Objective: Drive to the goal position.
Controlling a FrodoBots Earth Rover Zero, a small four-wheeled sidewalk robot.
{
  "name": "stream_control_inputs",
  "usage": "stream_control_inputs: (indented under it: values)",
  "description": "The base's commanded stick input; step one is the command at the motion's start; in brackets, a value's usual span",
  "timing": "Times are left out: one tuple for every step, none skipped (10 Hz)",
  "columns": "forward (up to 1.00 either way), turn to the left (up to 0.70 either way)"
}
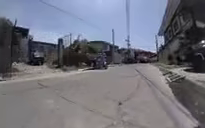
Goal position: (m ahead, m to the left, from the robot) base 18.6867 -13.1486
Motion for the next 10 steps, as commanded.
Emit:
stream_control_inputs:
  values:
    - [1.00,-0.23]
    - [1.00,-0.36]
    - [1.00,-0.18]
    - [1.00,-0.02]
    - [1.00,-0.08]
    - [1.00,-0.23]
    - [1.00,-0.37]
    - [1.00,-0.31]
    - [1.00,-0.23]
    - [1.00,-0.22]
